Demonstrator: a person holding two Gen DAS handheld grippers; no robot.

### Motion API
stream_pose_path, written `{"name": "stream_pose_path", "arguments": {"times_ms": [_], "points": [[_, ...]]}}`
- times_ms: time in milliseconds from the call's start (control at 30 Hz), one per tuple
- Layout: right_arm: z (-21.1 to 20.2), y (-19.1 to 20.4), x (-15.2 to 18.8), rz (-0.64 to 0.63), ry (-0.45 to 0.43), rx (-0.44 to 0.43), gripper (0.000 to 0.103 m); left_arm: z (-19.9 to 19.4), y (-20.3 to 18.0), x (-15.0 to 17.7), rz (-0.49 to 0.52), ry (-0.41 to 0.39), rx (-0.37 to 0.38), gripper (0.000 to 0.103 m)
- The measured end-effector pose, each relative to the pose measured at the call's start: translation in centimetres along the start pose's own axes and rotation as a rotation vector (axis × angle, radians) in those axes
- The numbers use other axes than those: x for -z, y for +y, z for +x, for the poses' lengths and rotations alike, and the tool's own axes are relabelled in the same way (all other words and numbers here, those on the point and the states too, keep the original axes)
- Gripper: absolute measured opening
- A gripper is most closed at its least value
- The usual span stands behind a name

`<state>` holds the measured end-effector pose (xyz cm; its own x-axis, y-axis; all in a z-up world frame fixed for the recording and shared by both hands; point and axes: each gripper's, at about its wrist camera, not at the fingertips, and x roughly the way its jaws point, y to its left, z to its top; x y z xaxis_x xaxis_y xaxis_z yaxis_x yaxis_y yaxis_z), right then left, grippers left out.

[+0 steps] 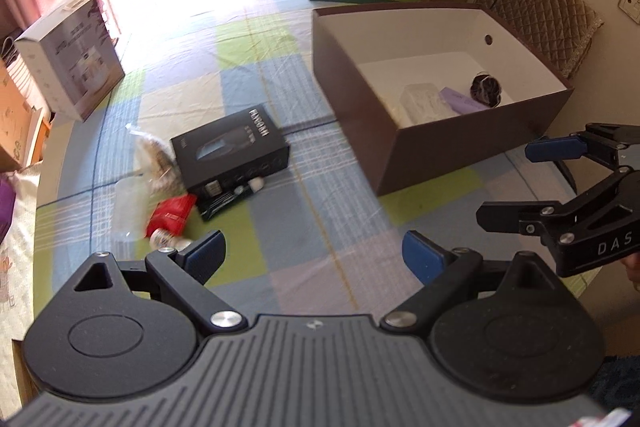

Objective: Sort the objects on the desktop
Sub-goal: 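Move both tools away from the box toward the remaining items on the bed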

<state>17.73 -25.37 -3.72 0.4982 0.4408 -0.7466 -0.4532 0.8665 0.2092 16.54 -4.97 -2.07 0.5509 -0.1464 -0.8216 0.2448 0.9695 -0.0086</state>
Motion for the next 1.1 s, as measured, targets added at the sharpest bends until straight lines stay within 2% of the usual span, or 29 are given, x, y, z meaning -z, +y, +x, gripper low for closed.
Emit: {"name": "stream_pose_path", "arguments": {"times_ms": [467, 633, 733, 800, 900, 1100], "points": [[6.3, 5.4, -1.1, 0.006, 0.016, -0.06, 0.101, 0.4, 8.0, 3.5, -0.103, 0.039, -0.095, 0.093], [8.9, 6.6, -1.5, 0.003, -0.002, -0.04, 0.101, 1.6, 9.7, 4.3, -0.105, 0.027, -0.108, 0.091], [10.3, 6.9, -1.6, -0.006, -0.002, -0.03, 0.1, 2.6, 10.5, 4.6, -0.091, 0.005, -0.122, 0.087], [11.2, 7.0, -1.7, -0.014, -0.008, -0.019, 0.095, 3.4, 11.1, 4.6, -0.08, -0.009, -0.121, 0.086], [12.8, 6.9, -2.0, -0.007, -0.004, -0.004, 0.091, 4.5, 11.8, 4.5, -0.067, -0.024, -0.116, 0.084], [15.1, 6.5, -2.5, -0.006, 0.005, 0.027, 0.09, 7.4, 12.7, 4.2, -0.035, -0.018, -0.089, 0.08]]}}
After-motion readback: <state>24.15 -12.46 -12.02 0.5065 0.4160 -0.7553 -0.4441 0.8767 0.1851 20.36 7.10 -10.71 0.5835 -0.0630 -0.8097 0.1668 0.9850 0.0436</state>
